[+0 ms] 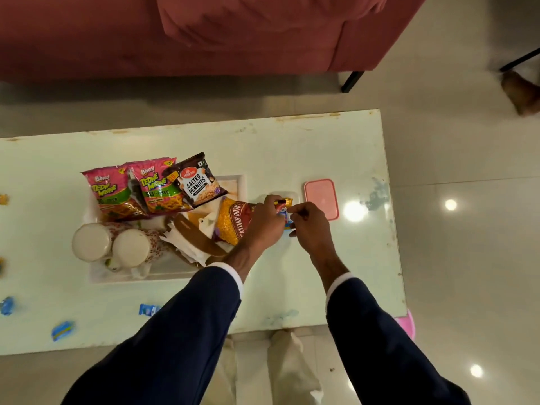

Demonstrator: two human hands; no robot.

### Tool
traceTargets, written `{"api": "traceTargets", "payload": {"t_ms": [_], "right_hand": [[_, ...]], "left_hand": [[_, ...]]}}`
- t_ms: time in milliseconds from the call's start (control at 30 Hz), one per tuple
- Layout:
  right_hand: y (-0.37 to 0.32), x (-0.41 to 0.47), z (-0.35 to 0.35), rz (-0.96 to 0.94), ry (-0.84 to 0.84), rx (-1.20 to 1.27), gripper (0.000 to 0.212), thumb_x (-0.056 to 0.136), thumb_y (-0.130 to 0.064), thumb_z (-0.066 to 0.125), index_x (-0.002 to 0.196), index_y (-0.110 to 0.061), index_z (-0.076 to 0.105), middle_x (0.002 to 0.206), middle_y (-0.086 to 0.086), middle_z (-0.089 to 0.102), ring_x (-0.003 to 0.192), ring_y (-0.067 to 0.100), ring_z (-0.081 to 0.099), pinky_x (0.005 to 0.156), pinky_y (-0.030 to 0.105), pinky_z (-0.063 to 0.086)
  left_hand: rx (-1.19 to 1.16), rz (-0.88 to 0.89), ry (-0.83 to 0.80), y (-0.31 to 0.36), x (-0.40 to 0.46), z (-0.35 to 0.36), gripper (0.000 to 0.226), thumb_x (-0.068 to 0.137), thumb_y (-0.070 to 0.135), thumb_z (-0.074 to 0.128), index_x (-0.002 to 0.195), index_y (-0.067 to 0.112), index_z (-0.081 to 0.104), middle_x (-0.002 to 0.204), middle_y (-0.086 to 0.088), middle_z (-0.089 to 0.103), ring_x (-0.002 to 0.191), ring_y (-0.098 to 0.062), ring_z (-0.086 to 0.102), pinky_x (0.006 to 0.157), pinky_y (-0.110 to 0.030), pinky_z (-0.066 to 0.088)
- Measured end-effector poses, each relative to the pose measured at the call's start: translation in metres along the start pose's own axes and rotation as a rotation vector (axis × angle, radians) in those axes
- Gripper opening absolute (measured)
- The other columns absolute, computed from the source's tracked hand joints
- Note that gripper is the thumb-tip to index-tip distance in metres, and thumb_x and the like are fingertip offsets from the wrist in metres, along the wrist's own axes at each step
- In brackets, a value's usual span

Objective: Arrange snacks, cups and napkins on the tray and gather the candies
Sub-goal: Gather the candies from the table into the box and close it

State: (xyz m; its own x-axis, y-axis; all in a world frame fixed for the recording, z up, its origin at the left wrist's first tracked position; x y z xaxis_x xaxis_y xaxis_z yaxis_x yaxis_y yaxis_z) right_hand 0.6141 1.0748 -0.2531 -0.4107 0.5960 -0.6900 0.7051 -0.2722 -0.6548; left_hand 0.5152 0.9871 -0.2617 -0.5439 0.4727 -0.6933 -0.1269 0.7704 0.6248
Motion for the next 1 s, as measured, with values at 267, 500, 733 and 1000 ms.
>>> {"api": "traceTargets", "payload": {"t_ms": [267, 500, 733, 1000], "right_hand": [[-0.018, 0.002, 0.008, -0.063, -0.021, -0.084, 0.040, 0.095, -0.012, 0.055, 0.134, -0.015, 0.050, 0.122, 0.007, 0.066, 0.097, 0.019, 0.064, 0.066, 0.020, 0.046], [-0.038, -0.034, -0.010, -0.290, 0.058, -0.202, 0.034, 0.091, 0.002, 0.051, 0.120, -0.013, 0.062, 0.123, 0.003, 0.065, 0.103, 0.014, 0.062, 0.075, 0.003, 0.041], [-0.048, -0.104, 0.087, -0.465, -0.256, -0.369, 0.017, 0.091, -0.004, 0.052, 0.101, -0.016, 0.060, 0.087, 0.001, 0.071, 0.078, 0.014, 0.066, 0.070, 0.027, 0.052], [-0.004, -0.176, 0.254, -0.535, -0.510, -0.621, 0.025, 0.086, -0.003, 0.055, 0.104, -0.019, 0.064, 0.100, -0.005, 0.064, 0.086, 0.014, 0.062, 0.077, 0.032, 0.053]], "left_hand": [[0.002, 0.013, -0.041, 0.000, -0.001, 0.003, 0.067, 0.094, 0.002, 0.061, 0.154, 0.009, 0.031, 0.139, -0.014, 0.056, 0.121, -0.032, 0.060, 0.086, -0.032, 0.057], [-0.104, 0.096, -0.048, 0.005, -0.034, -0.009, 0.049, 0.091, -0.018, 0.048, 0.138, -0.002, 0.050, 0.136, -0.021, 0.058, 0.126, -0.034, 0.058, 0.104, -0.045, 0.051], [-0.053, 0.165, 0.205, -0.063, -0.121, -0.086, 0.025, 0.084, 0.012, 0.043, 0.089, 0.030, 0.060, 0.078, 0.016, 0.067, 0.078, -0.009, 0.065, 0.070, -0.022, 0.049], [-0.121, -0.154, 0.468, -0.258, -0.213, -0.180, 0.030, 0.088, -0.007, 0.048, 0.092, 0.012, 0.071, 0.097, -0.003, 0.071, 0.095, -0.022, 0.066, 0.086, -0.036, 0.048]]}}
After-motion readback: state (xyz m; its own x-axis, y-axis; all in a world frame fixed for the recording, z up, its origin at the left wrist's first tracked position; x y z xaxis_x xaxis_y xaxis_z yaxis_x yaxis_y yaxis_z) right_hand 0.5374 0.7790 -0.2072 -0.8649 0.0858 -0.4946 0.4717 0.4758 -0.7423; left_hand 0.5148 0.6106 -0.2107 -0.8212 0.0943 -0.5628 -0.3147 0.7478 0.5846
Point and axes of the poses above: each hand's wrist, its own x-axis towards the middle knuckle, its own z-axis out of the palm, y = z × x, the point moved 9 cm from there along x, towards the middle knuckle
